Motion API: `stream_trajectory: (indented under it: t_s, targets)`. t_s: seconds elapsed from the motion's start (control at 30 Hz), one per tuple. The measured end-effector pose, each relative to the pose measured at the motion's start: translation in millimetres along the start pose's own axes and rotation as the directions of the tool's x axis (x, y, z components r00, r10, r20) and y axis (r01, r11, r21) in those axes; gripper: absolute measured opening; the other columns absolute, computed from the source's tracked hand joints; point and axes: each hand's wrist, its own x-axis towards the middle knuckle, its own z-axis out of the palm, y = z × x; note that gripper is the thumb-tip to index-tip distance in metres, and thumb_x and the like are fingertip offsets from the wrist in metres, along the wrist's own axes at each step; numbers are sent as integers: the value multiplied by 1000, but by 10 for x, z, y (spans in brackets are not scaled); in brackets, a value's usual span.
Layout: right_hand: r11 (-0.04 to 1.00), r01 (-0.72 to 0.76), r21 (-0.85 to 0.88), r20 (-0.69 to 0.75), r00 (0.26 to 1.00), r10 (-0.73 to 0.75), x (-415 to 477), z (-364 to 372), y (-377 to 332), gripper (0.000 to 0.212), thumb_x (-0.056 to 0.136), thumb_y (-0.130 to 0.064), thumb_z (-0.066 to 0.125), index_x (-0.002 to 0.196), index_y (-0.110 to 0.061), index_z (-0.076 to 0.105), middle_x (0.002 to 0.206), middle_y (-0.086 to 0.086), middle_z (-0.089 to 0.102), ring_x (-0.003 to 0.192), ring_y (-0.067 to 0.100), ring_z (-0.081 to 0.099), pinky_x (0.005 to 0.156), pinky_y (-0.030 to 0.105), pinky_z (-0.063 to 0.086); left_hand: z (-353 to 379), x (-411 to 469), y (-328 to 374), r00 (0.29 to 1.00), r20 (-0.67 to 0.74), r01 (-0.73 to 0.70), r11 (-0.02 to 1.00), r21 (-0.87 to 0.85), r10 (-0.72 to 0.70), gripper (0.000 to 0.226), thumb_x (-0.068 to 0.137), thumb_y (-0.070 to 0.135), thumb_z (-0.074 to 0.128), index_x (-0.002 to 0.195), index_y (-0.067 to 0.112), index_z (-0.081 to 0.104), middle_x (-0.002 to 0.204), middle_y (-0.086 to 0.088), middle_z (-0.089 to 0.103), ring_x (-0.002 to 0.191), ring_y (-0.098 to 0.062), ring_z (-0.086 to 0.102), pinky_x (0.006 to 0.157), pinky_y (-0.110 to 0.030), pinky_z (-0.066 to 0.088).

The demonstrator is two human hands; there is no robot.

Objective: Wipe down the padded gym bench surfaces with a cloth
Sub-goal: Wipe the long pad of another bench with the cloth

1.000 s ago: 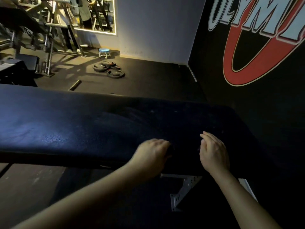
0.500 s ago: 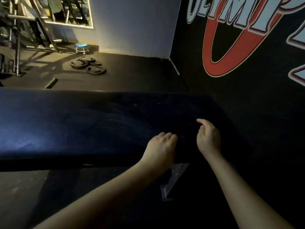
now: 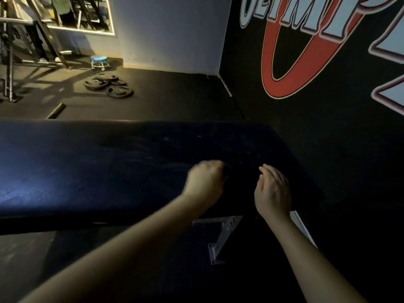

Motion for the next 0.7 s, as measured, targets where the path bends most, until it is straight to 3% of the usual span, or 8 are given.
stream_trajectory:
  t_s: [0.1,0.13,0.23,0.3,0.33,0.43,0.53,0.7]
  targets:
    - [999,35,18,13,999,-35,-2,-34,80,35,102,-6,46,133,-3,63,140,11,61,134,27,53,114,43,40,65,-252,290,959,104,-266,964,-5,265,21,98,33,62,106,14,66,99,-4,69,90,-26,65,72,-37,51]
    - [999,43,21,13,999,-43,-9,-36,95,35,102,-5,46,133,-3,63,140,11,61,134,27,53,115,44,40,-41,-300,167,955,110,-279,960,18,276,23,98,36,61,109,17,66,102,-1,69,91,-24,66,74,-37,52]
    - [999,36,15,6,999,-36,-16,-31,73,35,101,-6,47,132,-3,63,140,11,61,135,28,53,116,46,39,-348,-104,-460,999,43,-22,988,153,15,25,99,41,59,114,23,67,113,0,70,101,-25,67,77,-36,50]
    - [1000,22,6,11,1000,-22,-18,-9,40,36,101,-7,48,133,-3,63,140,11,61,135,28,52,117,46,38,-441,232,-760,987,-36,160,958,237,-156,26,99,41,60,116,22,67,117,-3,71,104,-28,67,75,-36,47]
    - [1000,20,0,11,1000,-20,-15,-6,33,36,101,-8,48,133,-4,63,141,10,61,135,27,52,117,46,38,-413,352,-699,983,-51,184,959,216,-177,26,99,40,61,117,22,68,116,-3,71,103,-29,67,74,-36,46]
    - [999,42,-9,14,999,-42,-11,-21,47,36,100,-8,49,134,-4,63,141,10,61,135,26,52,117,46,38,-52,294,-58,996,62,61,997,36,-63,23,98,37,62,113,21,68,109,-4,72,97,-28,68,76,-36,52]
    - [999,48,0,35,998,-48,-16,-47,86,37,101,-7,48,136,-4,61,142,10,59,137,26,51,117,44,38,32,-86,268,962,173,-215,977,7,210,20,99,39,58,105,20,64,102,2,67,90,-21,65,70,-34,51]
    - [998,55,-25,36,998,-54,-8,-39,75,37,99,-6,50,134,-4,63,140,9,61,135,25,53,117,43,39,-218,635,-378,988,132,61,990,129,-78,27,97,40,64,115,20,67,113,-5,71,102,-31,68,77,-36,51]
